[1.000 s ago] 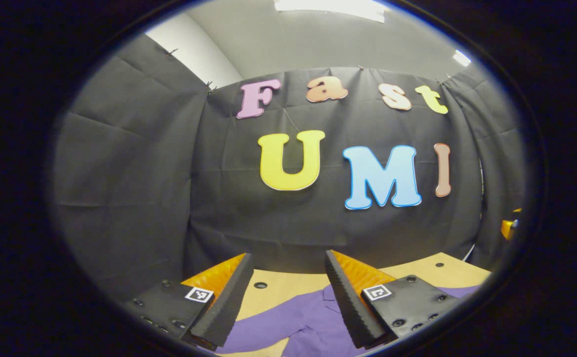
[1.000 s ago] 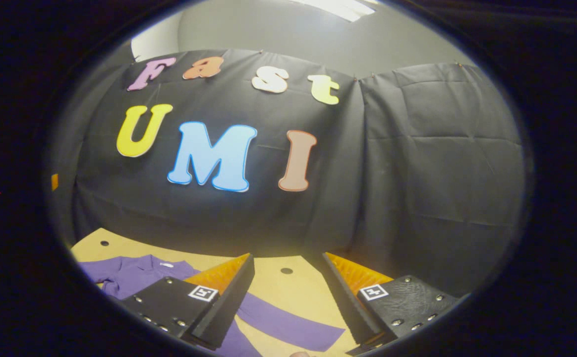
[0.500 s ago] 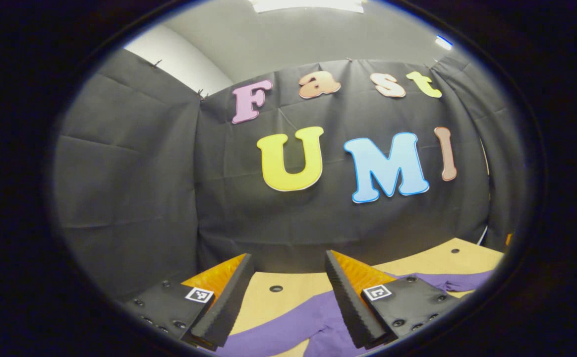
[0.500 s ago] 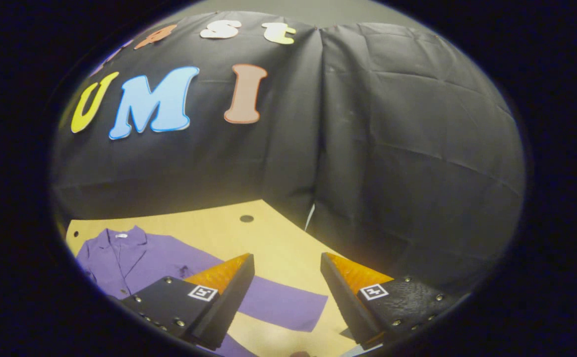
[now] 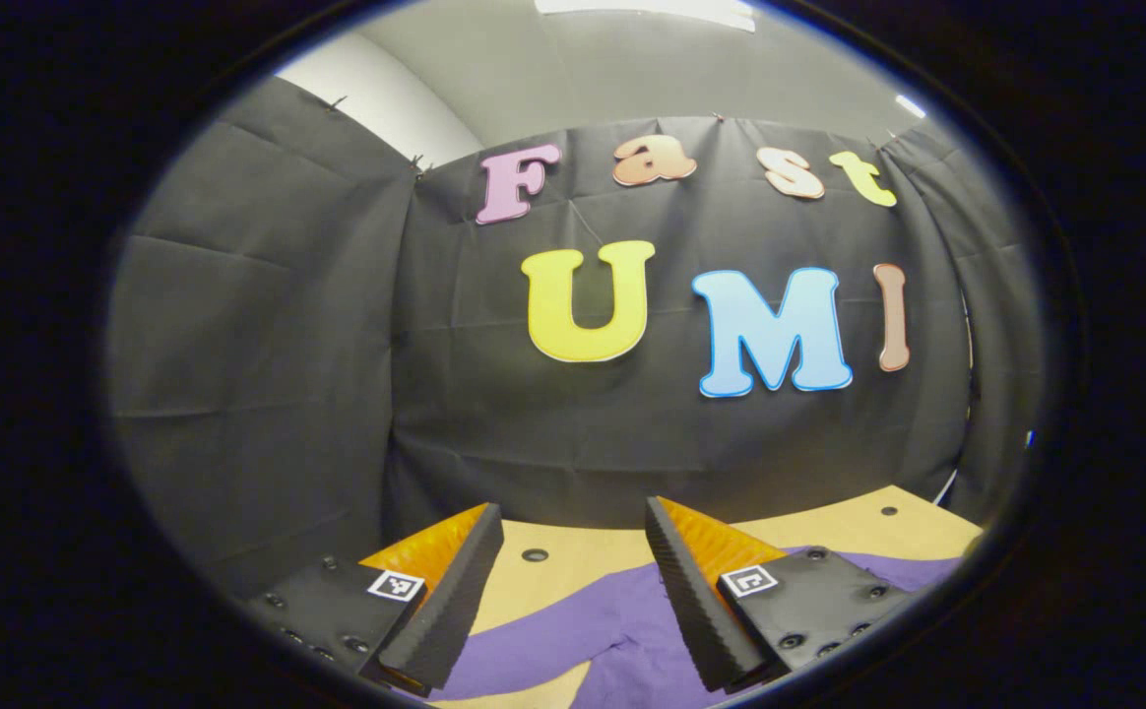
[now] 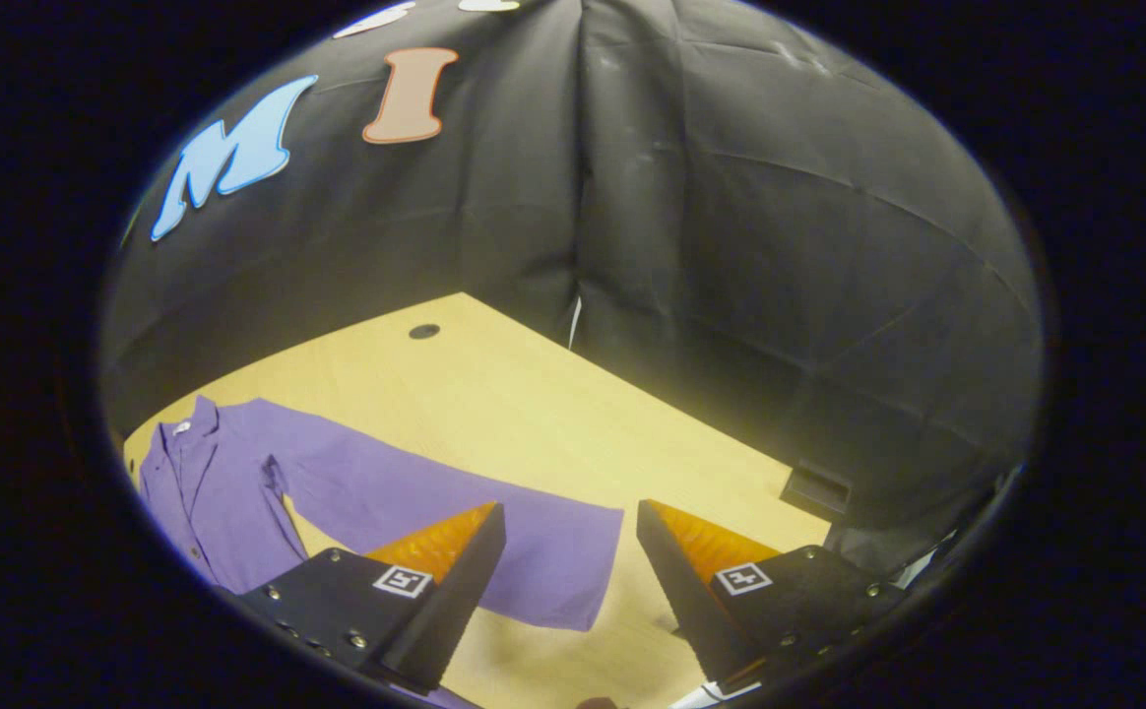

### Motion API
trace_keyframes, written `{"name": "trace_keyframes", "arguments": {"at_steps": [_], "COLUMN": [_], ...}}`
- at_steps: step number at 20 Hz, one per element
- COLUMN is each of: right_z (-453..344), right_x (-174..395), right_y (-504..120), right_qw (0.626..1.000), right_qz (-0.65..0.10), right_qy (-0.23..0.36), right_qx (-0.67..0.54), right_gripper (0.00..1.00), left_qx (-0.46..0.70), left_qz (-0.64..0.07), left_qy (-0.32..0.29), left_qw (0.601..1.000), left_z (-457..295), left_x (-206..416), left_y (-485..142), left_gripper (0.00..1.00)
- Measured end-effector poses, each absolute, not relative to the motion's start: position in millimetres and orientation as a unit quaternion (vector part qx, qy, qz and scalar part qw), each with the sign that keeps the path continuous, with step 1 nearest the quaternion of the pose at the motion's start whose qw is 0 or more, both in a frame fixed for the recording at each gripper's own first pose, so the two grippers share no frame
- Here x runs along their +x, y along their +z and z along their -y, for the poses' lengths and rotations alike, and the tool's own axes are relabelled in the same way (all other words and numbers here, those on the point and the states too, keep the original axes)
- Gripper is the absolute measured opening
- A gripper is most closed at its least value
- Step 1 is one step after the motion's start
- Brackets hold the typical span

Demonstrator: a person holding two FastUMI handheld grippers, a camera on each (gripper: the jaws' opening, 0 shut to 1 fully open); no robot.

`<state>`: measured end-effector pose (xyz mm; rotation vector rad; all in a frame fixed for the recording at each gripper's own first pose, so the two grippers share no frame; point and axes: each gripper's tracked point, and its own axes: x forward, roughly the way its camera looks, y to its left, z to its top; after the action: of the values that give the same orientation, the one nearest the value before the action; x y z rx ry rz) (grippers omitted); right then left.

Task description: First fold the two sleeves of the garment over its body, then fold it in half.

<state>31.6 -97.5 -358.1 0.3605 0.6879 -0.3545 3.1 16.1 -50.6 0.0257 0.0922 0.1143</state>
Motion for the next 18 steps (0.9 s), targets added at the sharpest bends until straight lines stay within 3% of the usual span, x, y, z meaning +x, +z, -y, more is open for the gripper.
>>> {"name": "trace_keyframes", "arguments": {"at_steps": [14,18], "right_z": [81.9,76.5], "right_x": [37.9,38.7], "right_y": [-430.7,-433.0], "right_qw": [0.875,0.872], "right_qz": [-0.409,-0.406], "right_qy": [-0.164,-0.16], "right_qx": [0.201,0.22], "right_gripper": [0.89,0.94], "left_qx": [0.006,0.003], "left_qz": [-0.054,-0.051], "left_qy": [0.124,0.133], "left_qw": [0.991,0.99], "left_z": [-56.9,-65.2], "left_x": [-31.8,-38.8], "left_y": [-51.9,-50.1], "left_gripper": [0.93,0.93]}}
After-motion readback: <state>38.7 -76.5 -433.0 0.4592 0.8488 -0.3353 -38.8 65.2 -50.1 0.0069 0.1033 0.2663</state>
